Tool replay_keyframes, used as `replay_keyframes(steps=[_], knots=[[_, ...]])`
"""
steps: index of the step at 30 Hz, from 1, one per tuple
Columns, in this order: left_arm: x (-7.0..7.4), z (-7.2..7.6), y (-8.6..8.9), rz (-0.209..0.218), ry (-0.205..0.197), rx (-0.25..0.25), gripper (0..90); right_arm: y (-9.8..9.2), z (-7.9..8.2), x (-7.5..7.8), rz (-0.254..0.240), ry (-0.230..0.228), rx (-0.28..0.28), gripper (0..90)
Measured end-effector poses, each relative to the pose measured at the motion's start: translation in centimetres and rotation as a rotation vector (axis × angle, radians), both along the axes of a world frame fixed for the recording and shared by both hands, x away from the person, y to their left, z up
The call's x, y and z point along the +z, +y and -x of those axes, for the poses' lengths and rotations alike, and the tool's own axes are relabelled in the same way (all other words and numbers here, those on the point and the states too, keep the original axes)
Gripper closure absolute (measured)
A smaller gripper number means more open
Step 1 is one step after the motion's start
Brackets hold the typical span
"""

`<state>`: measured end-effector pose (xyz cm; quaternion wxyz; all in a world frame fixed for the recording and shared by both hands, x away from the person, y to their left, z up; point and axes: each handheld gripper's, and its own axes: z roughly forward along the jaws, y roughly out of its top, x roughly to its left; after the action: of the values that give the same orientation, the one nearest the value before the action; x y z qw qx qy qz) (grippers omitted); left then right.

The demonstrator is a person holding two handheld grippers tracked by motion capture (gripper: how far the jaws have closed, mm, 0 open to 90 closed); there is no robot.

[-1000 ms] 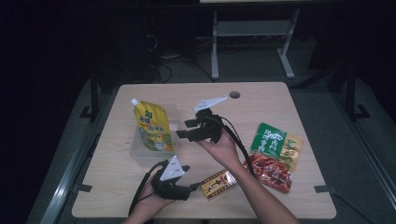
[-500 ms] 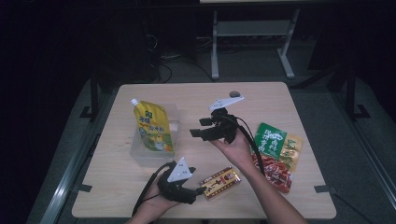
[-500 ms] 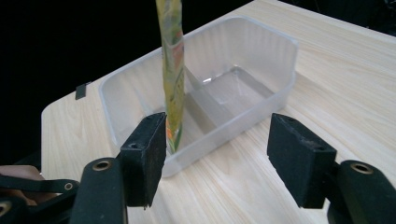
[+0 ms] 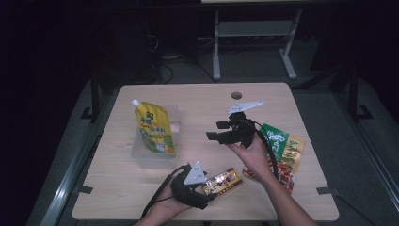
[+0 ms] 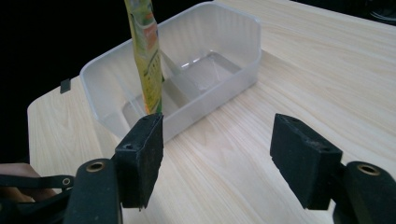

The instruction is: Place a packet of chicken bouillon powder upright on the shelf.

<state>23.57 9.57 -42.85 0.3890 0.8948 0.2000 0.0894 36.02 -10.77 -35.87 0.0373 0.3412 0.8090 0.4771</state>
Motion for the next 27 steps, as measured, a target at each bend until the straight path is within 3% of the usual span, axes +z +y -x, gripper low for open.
replay_keyframes(steps=[16,27], knots=[[-1.1,-0.5,-1.8,-0.082,0.009,-0.008,23.2,-2.3,0.7,-0.8,0.017,0.014,-0.03,31.6],[-1.7,-0.6,-2.5,-0.107,0.011,-0.017,22.9,-3.6,1.1,-1.5,0.029,0.033,-0.052,30.7]])
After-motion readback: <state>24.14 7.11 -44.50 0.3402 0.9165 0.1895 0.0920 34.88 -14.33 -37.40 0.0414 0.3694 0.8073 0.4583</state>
